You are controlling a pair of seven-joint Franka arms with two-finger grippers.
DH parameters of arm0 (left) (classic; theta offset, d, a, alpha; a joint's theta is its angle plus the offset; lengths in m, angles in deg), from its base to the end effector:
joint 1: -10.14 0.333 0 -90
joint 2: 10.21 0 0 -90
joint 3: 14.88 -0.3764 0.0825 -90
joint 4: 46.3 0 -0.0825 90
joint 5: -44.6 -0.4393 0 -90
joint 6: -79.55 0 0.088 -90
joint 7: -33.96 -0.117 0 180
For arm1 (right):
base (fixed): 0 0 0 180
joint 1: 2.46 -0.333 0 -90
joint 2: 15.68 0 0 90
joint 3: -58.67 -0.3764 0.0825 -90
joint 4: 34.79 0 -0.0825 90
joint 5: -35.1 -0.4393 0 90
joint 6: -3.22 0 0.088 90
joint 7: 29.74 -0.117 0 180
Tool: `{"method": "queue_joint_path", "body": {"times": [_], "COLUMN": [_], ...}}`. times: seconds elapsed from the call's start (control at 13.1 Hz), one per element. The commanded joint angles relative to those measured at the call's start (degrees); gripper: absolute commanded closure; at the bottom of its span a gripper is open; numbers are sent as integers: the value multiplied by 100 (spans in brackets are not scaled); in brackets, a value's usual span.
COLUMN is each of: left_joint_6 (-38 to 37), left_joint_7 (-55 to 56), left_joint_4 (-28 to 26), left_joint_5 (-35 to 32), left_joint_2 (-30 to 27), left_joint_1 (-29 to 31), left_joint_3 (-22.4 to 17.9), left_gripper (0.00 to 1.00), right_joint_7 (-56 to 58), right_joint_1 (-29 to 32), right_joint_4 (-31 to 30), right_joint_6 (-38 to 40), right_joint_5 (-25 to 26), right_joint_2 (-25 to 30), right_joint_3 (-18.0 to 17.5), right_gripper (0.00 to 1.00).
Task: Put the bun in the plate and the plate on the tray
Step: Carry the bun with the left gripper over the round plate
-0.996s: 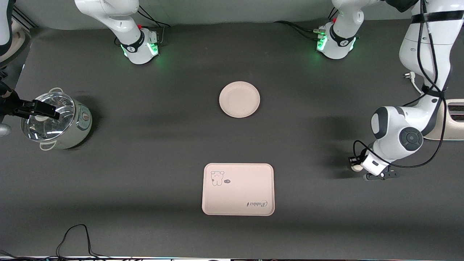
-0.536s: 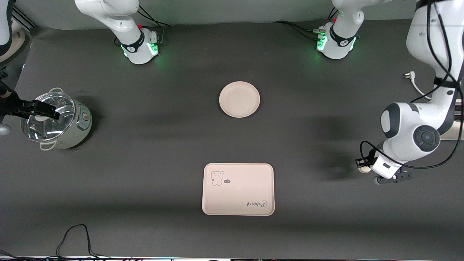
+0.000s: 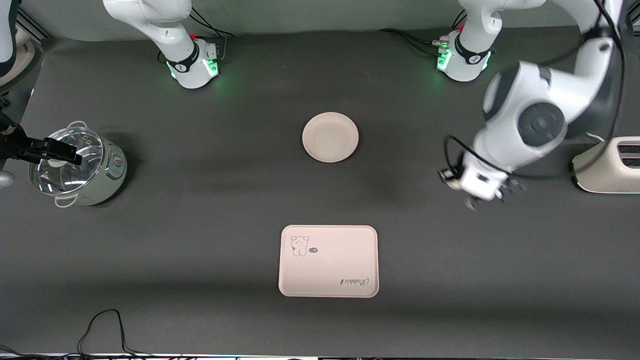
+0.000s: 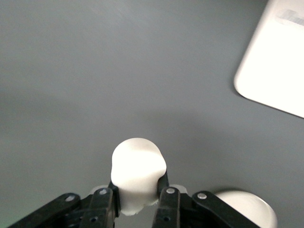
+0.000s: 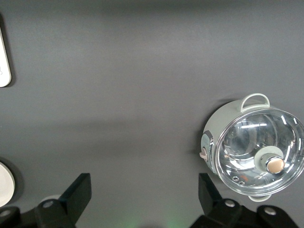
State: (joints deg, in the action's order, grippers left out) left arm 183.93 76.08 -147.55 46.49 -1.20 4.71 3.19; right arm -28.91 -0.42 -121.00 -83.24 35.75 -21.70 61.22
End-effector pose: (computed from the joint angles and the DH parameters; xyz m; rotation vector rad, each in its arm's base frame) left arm 0.6040 -0.2546 0.4967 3.0758 0.5217 -0.1927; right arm 0.6374 -0.0510 0.6388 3.1246 -0.1028 -0.1584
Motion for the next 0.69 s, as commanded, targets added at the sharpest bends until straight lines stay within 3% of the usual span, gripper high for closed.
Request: {"method": "queue_joint_path", "body": {"times": [0.0,0.23,0.61], "left_joint_6": [-59,414,1898], "left_joint_7": [1066,2043,2933], "left_joint_4": [105,62,-578], "left_joint_5": [118,127,22], "left_joint_2": [-110,-5,750], "left_joint_1": [-11,-72,-985], "left_joint_3": [739,1557,1638], "left_gripper": [68,67,64], "right_joint_7": [-100,-100,-91], "right_joint_1": [16,16,16], "right_joint_4": [17,17,17], "right_joint_6": [6,7,7], "right_joint_5": [68,59,59], "right_joint_2": [13,13,13], "right_joint_3": [-27,-27,-18], "right_gripper": [0,0,0]}}
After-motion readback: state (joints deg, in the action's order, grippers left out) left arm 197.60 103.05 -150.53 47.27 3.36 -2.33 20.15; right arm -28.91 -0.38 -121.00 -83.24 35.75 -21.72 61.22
